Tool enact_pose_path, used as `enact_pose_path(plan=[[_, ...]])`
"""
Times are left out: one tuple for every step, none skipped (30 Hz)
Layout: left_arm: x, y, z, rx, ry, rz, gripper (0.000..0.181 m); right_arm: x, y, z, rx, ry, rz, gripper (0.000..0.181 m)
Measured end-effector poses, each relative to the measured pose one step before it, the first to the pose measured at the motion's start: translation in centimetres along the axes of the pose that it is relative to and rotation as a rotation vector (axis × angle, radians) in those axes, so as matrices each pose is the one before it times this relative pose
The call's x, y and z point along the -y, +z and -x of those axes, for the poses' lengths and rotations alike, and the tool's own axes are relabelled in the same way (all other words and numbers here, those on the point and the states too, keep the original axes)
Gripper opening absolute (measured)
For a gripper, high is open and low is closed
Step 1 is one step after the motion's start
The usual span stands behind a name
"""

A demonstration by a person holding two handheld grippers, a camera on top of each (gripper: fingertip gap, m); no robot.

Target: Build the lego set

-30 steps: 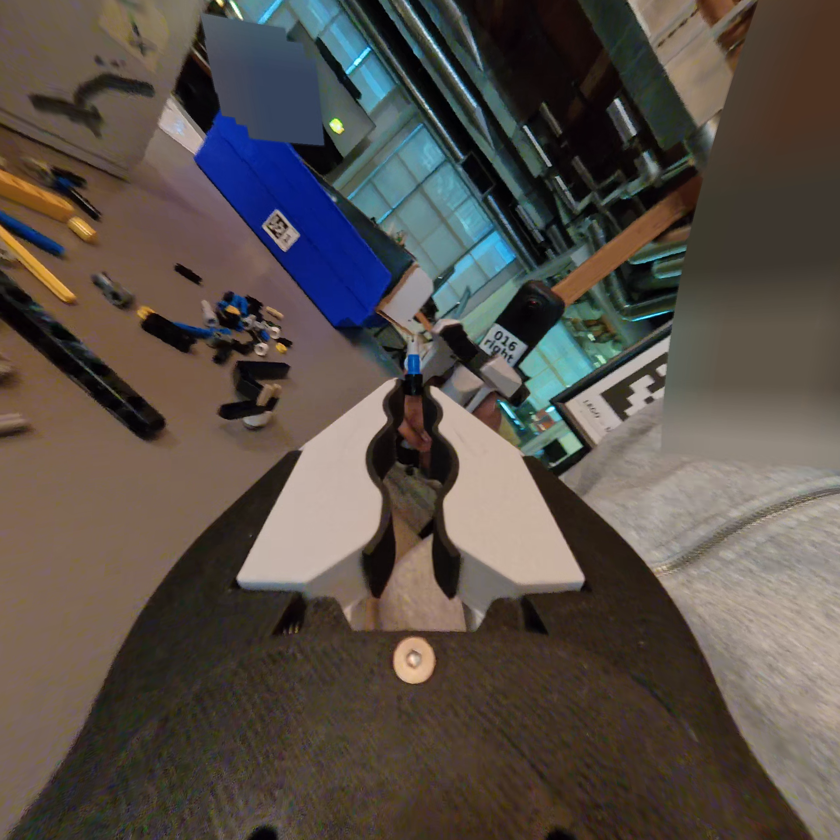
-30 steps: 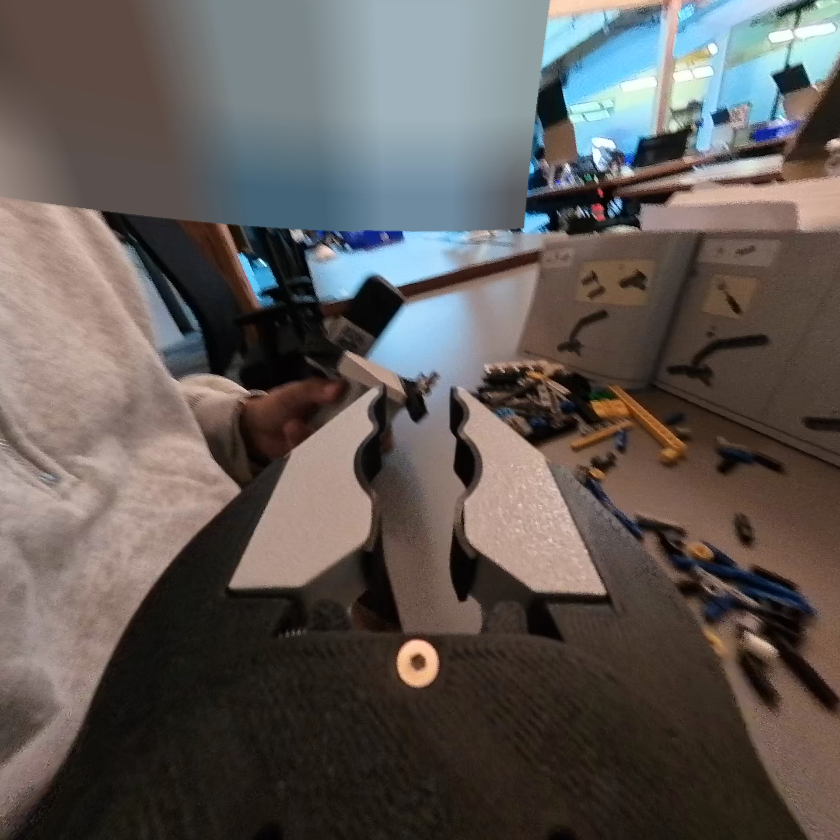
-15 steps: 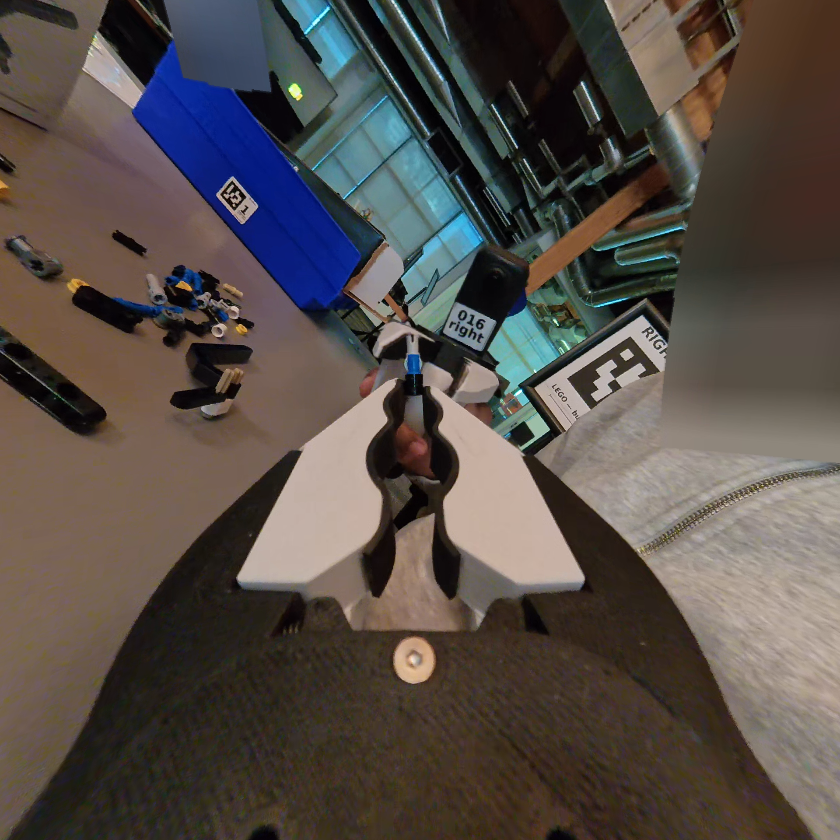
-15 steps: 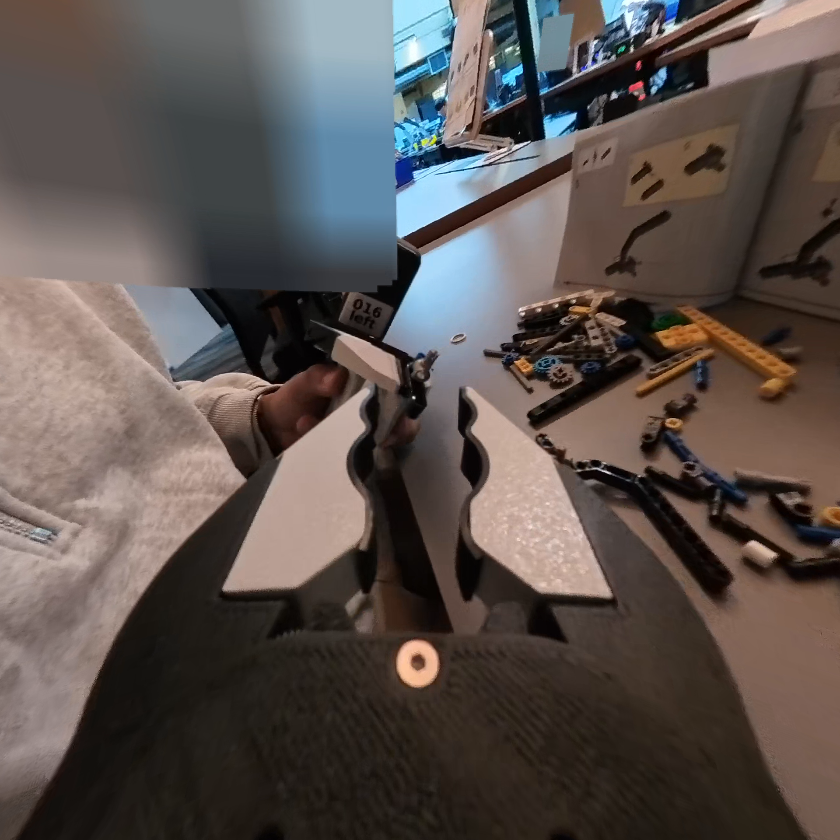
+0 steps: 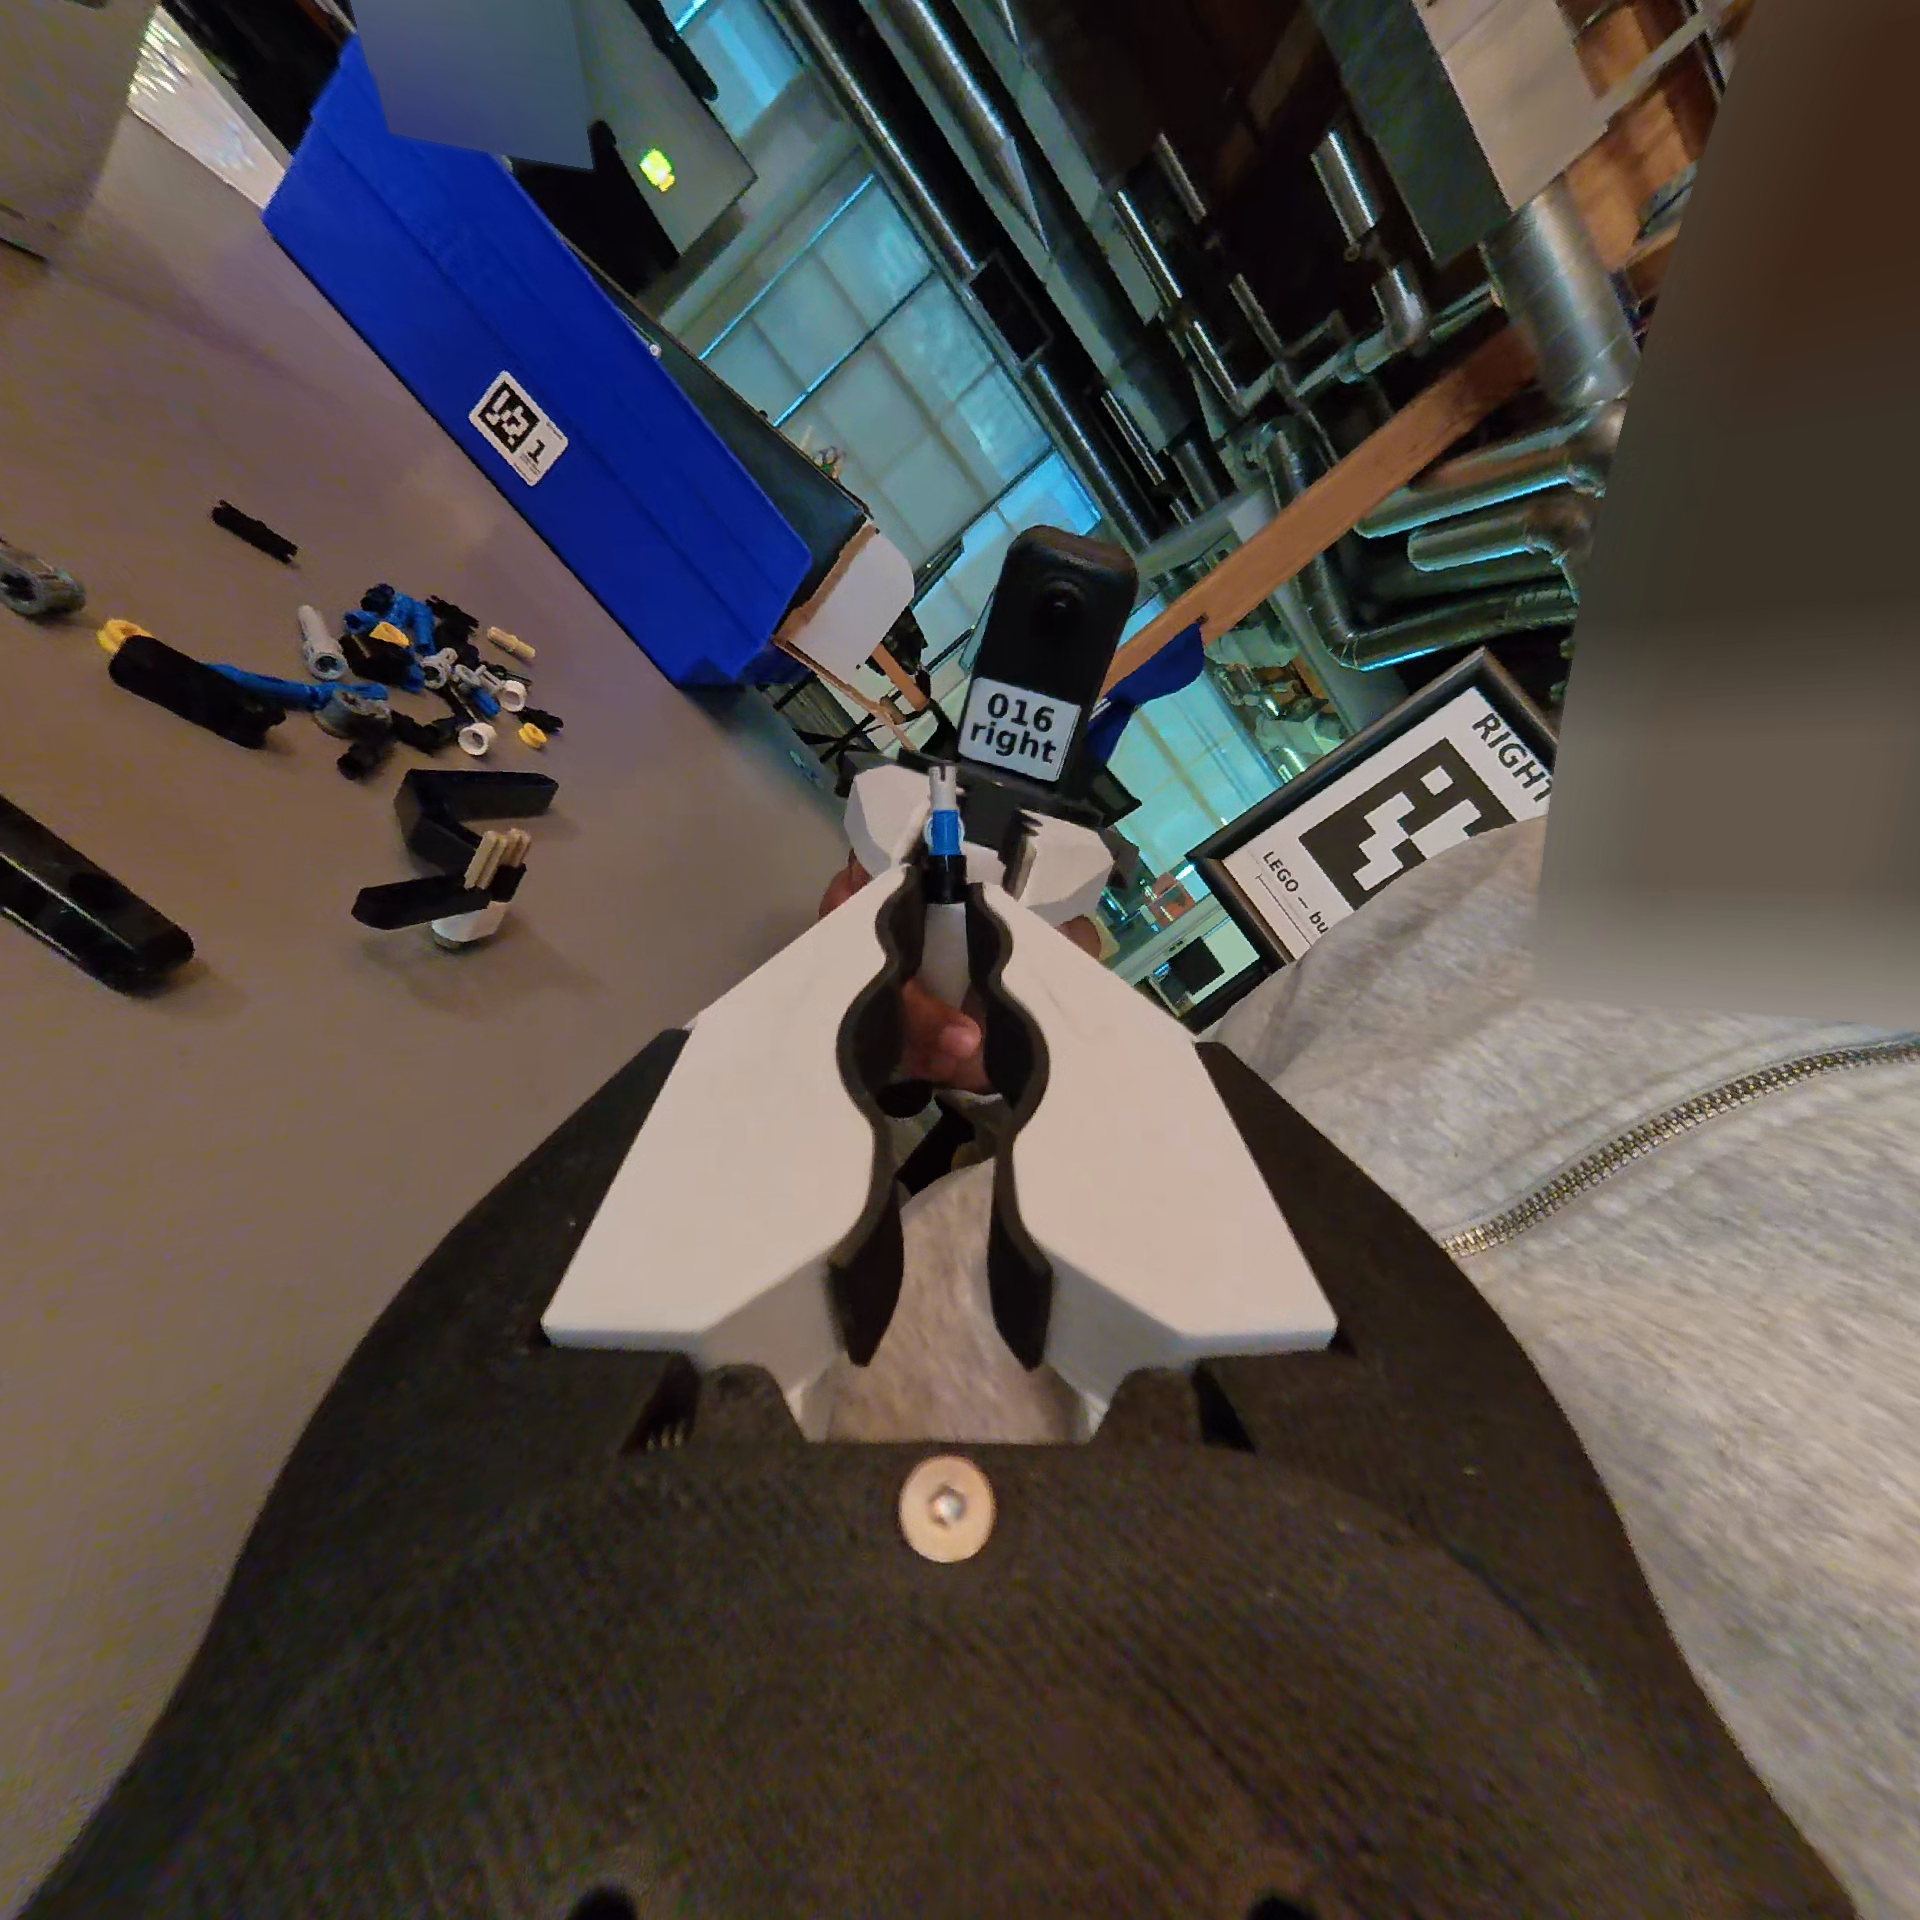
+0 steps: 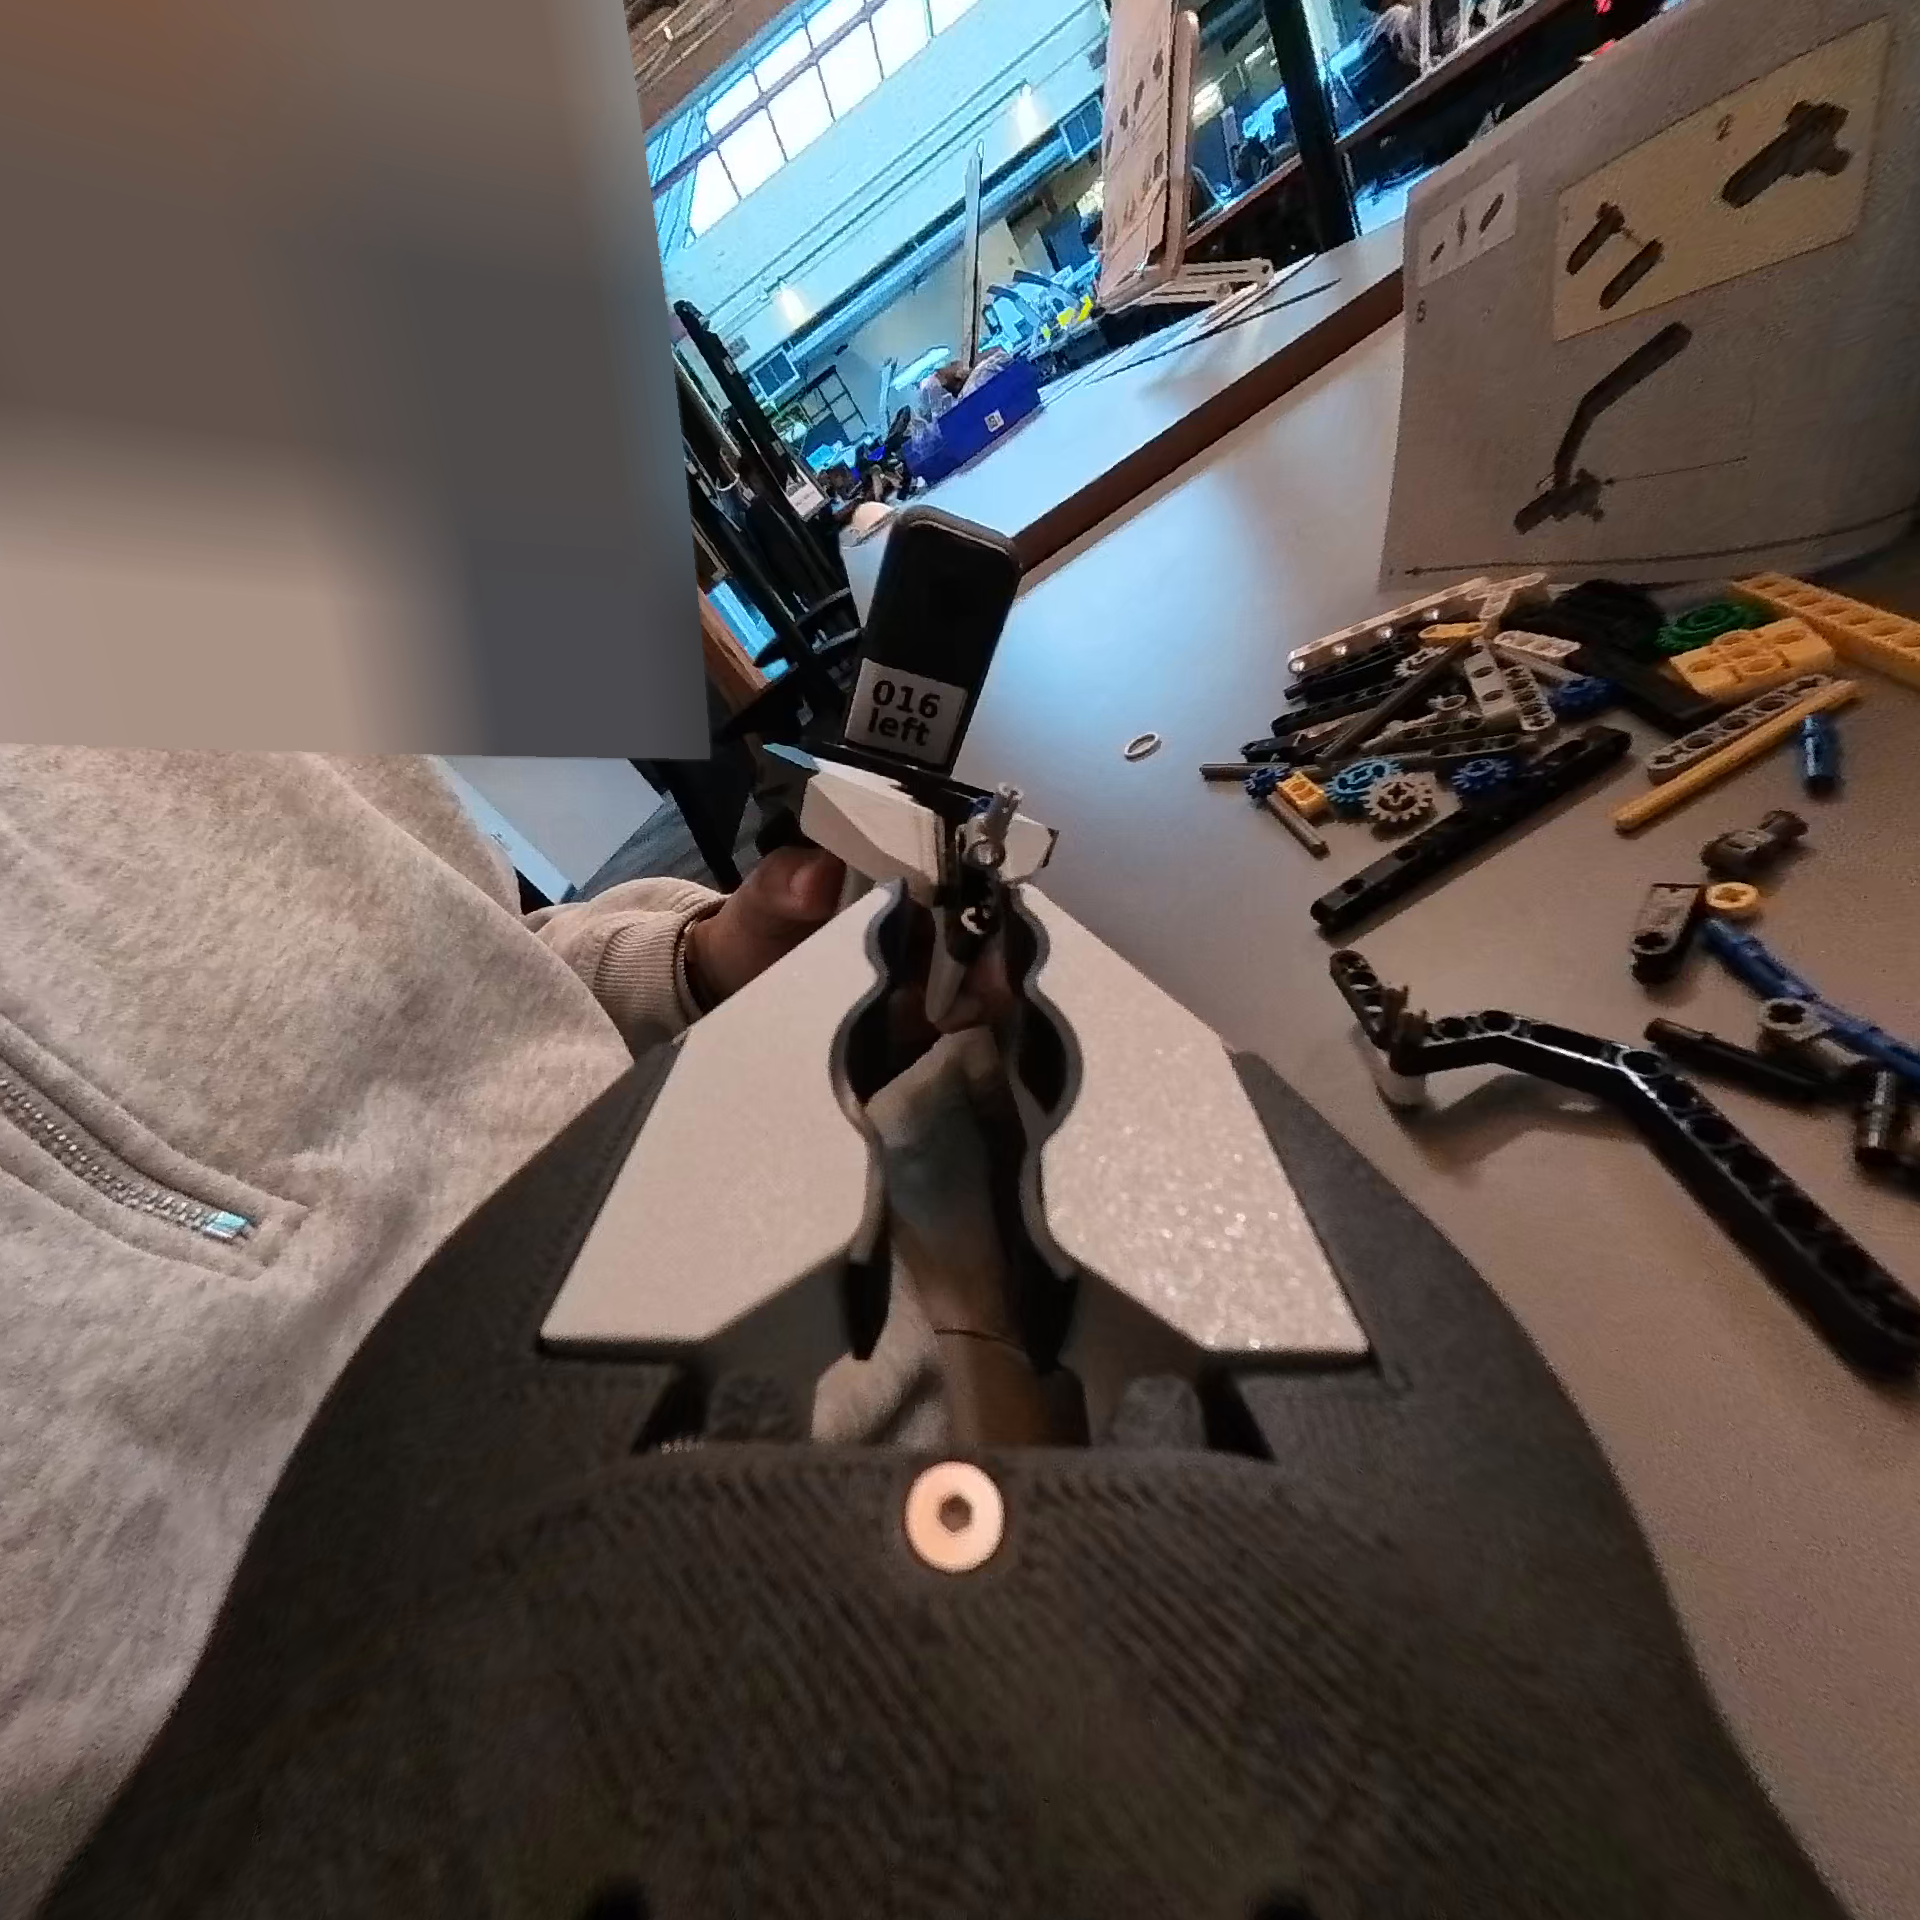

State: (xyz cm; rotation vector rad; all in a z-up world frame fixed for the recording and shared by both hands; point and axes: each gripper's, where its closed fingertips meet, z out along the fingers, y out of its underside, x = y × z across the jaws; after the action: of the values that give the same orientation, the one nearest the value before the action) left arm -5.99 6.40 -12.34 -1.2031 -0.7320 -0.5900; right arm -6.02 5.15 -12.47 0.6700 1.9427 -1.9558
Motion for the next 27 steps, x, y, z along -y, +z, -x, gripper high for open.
enact_pose_path(plan=[[0.035, -0.007, -0.011, 0.0, 0.0008, -0.0013, 0.005, 0.043, -0.021, -0.017, 0.0032, 0.0039, -0.0043, 0.015], [0.021, -0.003, -0.017, -0.0003, 0.0005, -0.0005, 0.005, 0.041, -0.006, -0.003, 0.0044, 0.0055, -0.0034, 0.014], [0.007, -0.019, -0.002, 0.0008, 0.0013, 0.0003, 0.005, 0.027, -0.003, -0.005, 0.0039, 0.006, -0.0024, 0.014], [0.027, -0.021, 0.015, 0.0021, 0.0022, -0.0006, 0.005, 0.037, 0.0, -0.001, 0.0033, 0.0047, -0.0033, 0.013], [0.036, -0.037, -0.002, 0.0013, 0.0024, -0.0013, 0.005, 0.061, -0.023, 0.002, 0.0025, 0.0019, -0.0047, 0.012], [0.034, -0.027, -0.014, -0.0001, 0.0015, -0.0013, 0.005, 0.05, -0.025, -0.052, -0.0019, 0.0001, -0.0032, 0.012], [0.062, -0.039, -0.002, 0.0003, 0.0006, -0.0018, 0.005, 0.026, -0.029, -0.101, -0.0039, -0.0018, -0.0011, 0.013], [0.053, -0.03, -0.004, 0.0001, 0.0003, -0.0024, 0.005, 0.032, -0.05, -0.094, -0.0032, -0.0028, -0.0009, 0.014], [0.05, -0.032, 0.006, -0.0001, 0.0002, -0.002, 0.005, 0.055, -0.063, -0.079, -0.0026, -0.0021, -0.0018, 0.014], [0.037, -0.027, 0.006, 0.0003, -0.0006, -0.0013, 0.005, 0.046, -0.046, -0.072, -0.0011, -0.0012, -0.0011, 0.015], [0.04, -0.015, 0.019, 0.0002, -0.0005, -0.0017, 0.005, -0.01, -0.011, -0.038, 0.0006, -0.0018, 0.0022, 0.016], [0.035, -0.015, 0.005, 0.0003, 0.0001, -0.0019, 0.005, -0.084, 0.019, -0.025, -0.0003, -0.0039, 0.0058, 0.017], [0.042, -0.011, 0.014, 0.0014, 0.0012, -0.0025, 0.005, -0.134, 0.04, -0.02, -0.0012, -0.0066, 0.0077, 0.019], [0.167, -0.071, 0.045, 0.0063, 0.0063, -0.0086, 0.005, -0.104, 0.054, 0.006, -0.0029, -0.0088, 0.0062, 0.02], [0.477, -0.183, 0.08, 0.0164, 0.0185, -0.0278, 0.005, -0.051, 0.056, 0.028, -0.0037, -0.0106, 0.0039, 0.023], [0.676, -0.303, 0.005, 0.0158, 0.0286, -0.0412, 0.005, -0.021, 0.048, 0.05, -0.0027, -0.0122, 0.0018, 0.025], [0.64, -0.306, -0.047, 0.0109, 0.0276, -0.0343, 0.005, 0.019, 0.039, 0.022, -0.0039, -0.0118, 0.0005, 0.027], [0.479, -0.244, 0.09, 0.0146, 0.021, -0.0208, 0.005, 0.018, 0.032, 0.034, -0.0031, -0.0108, 0.0001, 0.028], [0.323, -0.194, 0.189, 0.02, 0.0212, -0.0117, 0.005, 0.019, 0.032, 0.041, -0.0016, -0.0085, 0.0005, 0.028], [0.18, -0.132, 0.235, 0.0242, 0.0239, -0.0064, 0.005, 0.051, 0.043, 0.042, 0.0, -0.0049, -0.0016, 0.028], [0.11, -0.082, 0.315, 0.0306, 0.0255, -0.0043, 0.005, 0.173, 0.104, 0.067, 0.0026, -0.0025, -0.0084, 0.029], [0.111, -0.082, 0.351, 0.0347, 0.0274, -0.0054, 0.005, 0.341, 0.174, -0.015, -0.0014, 0.003, -0.0155, 0.028], [0.159, -0.086, 0.29, 0.031, 0.027, -0.0069, 0.005, 0.466, 0.24, -0.108, -0.0094, 0.0159, -0.0219, 0.028], [0.169, -0.104, 0.18, 0.0236, 0.0259, -0.0062, 0.005, 0.557, 0.285, 0.041, -0.0044, 0.0213, -0.0289, 0.029], [0.17, -0.085, 0.057, 0.0144, 0.0245, -0.0047, 0.006, 0.446, 0.321, 0.286, 0.0085, 0.0132, -0.0268, 0.031], [0.123, -0.06, -0.008, 0.0089, 0.0224, -0.002, 0.006, 0.107, 0.308, 0.232, 0.0045, 0.001, -0.0098, 0.032], [0.033, -0.033, -0.038, 0.0067, 0.0203, 0.002, 0.006, -0.212, 0.269, 0.069, -0.005, -0.0086, 0.0082, 0.032]])
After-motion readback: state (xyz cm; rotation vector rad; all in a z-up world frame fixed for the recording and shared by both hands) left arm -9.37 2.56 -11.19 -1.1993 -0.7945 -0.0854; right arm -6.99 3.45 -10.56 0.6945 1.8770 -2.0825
